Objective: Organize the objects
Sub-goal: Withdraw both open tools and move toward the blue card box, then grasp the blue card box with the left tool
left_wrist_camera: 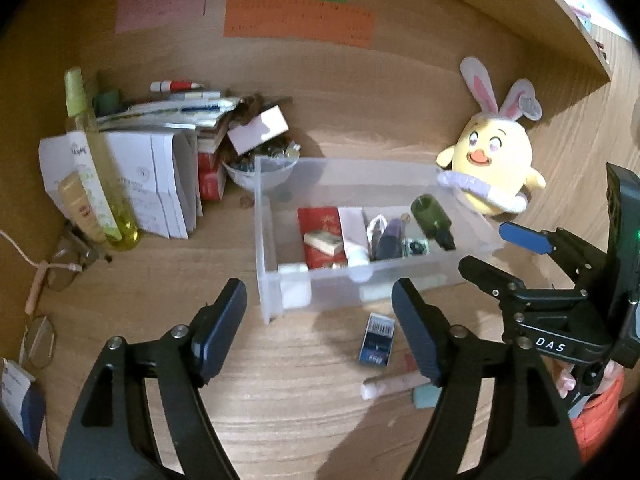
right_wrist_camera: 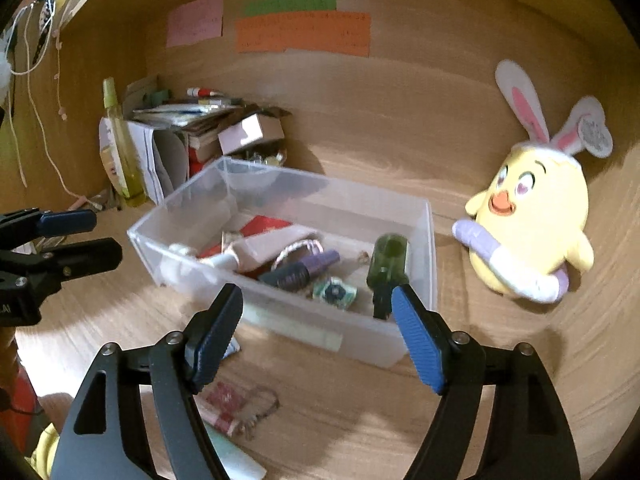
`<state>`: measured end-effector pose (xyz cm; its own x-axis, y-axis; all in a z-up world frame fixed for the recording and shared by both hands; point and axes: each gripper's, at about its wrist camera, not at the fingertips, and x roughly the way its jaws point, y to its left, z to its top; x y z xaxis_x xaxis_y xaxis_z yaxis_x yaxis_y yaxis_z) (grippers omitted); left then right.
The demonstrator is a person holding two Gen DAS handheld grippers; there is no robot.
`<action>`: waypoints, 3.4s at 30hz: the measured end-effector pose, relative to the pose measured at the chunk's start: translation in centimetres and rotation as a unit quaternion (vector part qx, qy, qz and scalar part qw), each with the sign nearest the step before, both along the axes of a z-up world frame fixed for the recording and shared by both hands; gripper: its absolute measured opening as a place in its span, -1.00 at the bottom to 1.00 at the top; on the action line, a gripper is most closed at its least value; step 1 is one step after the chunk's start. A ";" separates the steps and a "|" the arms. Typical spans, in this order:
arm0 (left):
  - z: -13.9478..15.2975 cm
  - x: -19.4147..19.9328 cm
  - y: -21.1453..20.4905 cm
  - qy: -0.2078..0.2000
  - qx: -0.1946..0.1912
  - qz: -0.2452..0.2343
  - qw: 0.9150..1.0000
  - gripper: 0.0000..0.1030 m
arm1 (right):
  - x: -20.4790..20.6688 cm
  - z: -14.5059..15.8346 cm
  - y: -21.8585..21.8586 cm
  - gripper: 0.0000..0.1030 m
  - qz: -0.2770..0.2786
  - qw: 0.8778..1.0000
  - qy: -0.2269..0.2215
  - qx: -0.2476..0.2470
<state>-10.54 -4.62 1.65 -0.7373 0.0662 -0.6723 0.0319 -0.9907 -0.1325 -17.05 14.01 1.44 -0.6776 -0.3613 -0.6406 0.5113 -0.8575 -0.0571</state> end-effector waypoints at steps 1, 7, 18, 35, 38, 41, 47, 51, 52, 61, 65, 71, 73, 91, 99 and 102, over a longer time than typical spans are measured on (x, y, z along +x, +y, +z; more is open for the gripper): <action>-0.3 0.1 0.0 -0.004 0.001 0.000 1.000 0.46 | 0.2 -0.3 0.1 0.44 0.000 1.000 -0.004 0.001; -2.7 0.2 0.5 -0.039 0.002 -0.008 0.999 0.46 | 1.1 -2.0 0.7 0.44 0.008 1.000 -0.022 0.010; -6.8 -1.2 2.9 -0.102 -0.002 -0.054 0.993 0.46 | 1.1 -5.2 0.7 0.44 0.026 0.996 -0.083 0.012; -8.9 -3.5 5.3 -0.124 -0.043 -0.117 0.984 0.44 | 0.2 -6.5 0.0 0.35 0.057 0.990 -0.129 0.013; -8.9 -3.3 5.2 -0.113 -0.061 -0.112 0.985 0.17 | 0.3 -6.6 -0.7 0.34 0.069 0.989 -0.132 0.019; -8.8 -3.0 4.5 -0.108 -0.063 -0.105 0.987 -0.16 | 0.5 -6.8 -1.4 0.33 0.080 0.987 -0.135 0.025; -8.7 -1.8 3.5 -0.101 -0.065 -0.101 0.988 -0.61 | 0.7 -7.1 -2.4 0.18 0.095 0.985 -0.136 0.039; -8.7 -0.9 2.9 -0.104 -0.055 -0.099 0.988 -0.64 | 0.6 -7.0 -2.0 -0.11 0.087 0.986 -0.135 0.035; -8.7 -0.9 2.8 -0.107 -0.053 -0.100 0.988 -0.64 | 0.5 -7.0 -1.8 -0.16 0.084 0.987 -0.134 0.034; -8.0 -2.2 3.7 -0.103 -0.066 -0.112 0.986 0.00 | -0.6 -6.4 0.5 -0.37 0.038 0.990 -0.133 0.019; -8.1 -3.0 4.6 -0.101 -0.087 -0.120 0.984 0.23 | -0.2 -5.6 1.6 -0.37 0.038 0.991 -0.128 0.007; -8.9 -4.6 5.6 -0.113 -0.096 -0.130 0.980 0.25 | 0.9 -6.2 0.8 -0.37 0.055 0.990 -0.126 0.025; -9.0 -4.9 5.8 -0.110 -0.094 -0.131 0.981 0.24 | 1.3 -6.4 0.5 -0.37 0.062 0.990 -0.127 0.030; -8.6 -2.9 5.5 -0.081 -0.076 -0.114 0.987 -0.47 | 1.8 -7.1 -0.2 -0.61 0.054 0.992 -0.104 0.039; -7.1 -0.9 3.4 -0.060 -0.052 -0.086 0.993 -0.47 | 2.0 -5.1 1.1 -0.61 0.033 0.996 -0.082 0.012; -6.4 0.0 2.7 -0.052 -0.045 -0.075 0.995 -0.47 | 2.0 -4.1 1.5 -0.61 0.028 0.997 -0.073 0.000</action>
<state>-10.49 -1.93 -4.74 -0.6494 0.1073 -0.7528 -0.1091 -0.9929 -0.0474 -15.05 15.54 -2.62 -0.5567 -0.3951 -0.7308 0.5606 -0.8278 0.0205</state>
